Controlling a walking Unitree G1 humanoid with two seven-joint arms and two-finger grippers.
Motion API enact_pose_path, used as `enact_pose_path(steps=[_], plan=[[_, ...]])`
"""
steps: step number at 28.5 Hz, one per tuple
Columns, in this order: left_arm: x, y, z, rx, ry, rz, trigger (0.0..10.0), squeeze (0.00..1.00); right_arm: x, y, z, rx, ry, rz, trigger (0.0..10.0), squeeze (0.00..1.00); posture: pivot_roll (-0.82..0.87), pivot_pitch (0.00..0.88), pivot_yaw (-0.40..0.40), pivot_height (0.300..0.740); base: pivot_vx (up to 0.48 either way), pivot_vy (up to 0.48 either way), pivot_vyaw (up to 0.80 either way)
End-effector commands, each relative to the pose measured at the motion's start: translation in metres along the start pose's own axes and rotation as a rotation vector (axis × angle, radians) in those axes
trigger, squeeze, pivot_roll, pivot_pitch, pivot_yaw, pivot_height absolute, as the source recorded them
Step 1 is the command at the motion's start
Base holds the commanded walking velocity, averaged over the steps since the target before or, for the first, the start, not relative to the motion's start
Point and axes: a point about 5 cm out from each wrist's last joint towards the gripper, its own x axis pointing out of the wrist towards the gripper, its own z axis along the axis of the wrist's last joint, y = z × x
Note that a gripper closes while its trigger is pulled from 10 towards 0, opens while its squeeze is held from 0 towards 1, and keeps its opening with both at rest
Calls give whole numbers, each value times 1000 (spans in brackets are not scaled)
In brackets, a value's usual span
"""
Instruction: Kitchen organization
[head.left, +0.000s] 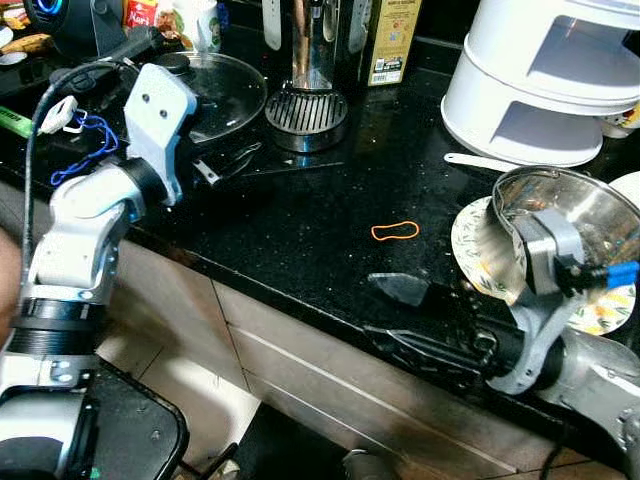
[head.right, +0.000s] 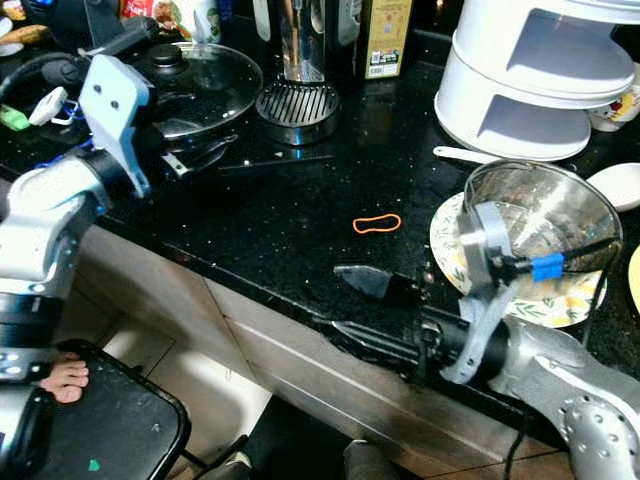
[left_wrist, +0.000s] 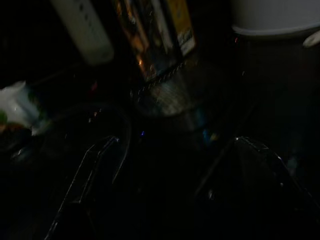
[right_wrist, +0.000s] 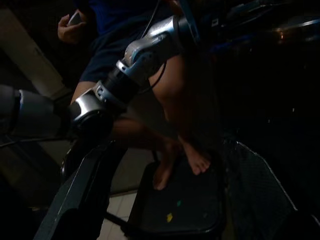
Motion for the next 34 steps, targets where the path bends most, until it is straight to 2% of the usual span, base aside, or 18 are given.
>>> enact_pose_path(steps=[1, 7, 16, 21, 25, 32, 34], plan=[[-4, 0, -9, 1, 50, -7, 10000, 0, -2, 6, 3, -16, 3, 21, 10000, 0, -64, 140, -12, 740, 0, 0, 0], [-9, 5, -18, -5, 86, 12, 10000, 0, -4, 14, -7, 18, 24, 43, 10000, 0, -70, 134, -3, 740, 0, 0, 0], [-9, 8, -18, -7, 78, 41, 10000, 0, 1, 21, -16, 54, 13, 75, 10000, 0, -68, 133, 2, 740, 0, 0, 0], [-6, 13, -13, -1, 28, 84, 10000, 0, 12, 16, -17, 56, -80, -3, 10000, 0, -66, 134, 9, 740, 0, 0, 0], [-2, 15, -8, 0, -4, 85, 10000, 0, 18, 15, -17, 76, -134, -19, 10000, 0, -66, 133, 14, 740, 0, 0, 0], [7, 13, -2, 0, -38, 38, 10000, 0, 24, 16, -18, 98, -180, -34, 10000, 0, -71, 133, 17, 740, 0, 0, 0], [14, 9, -1, -15, -51, 1, 10000, 0, 25, 16, -16, 92, -190, -41, 10000, 0, -73, 134, 18, 740, 0, 0, -800]])
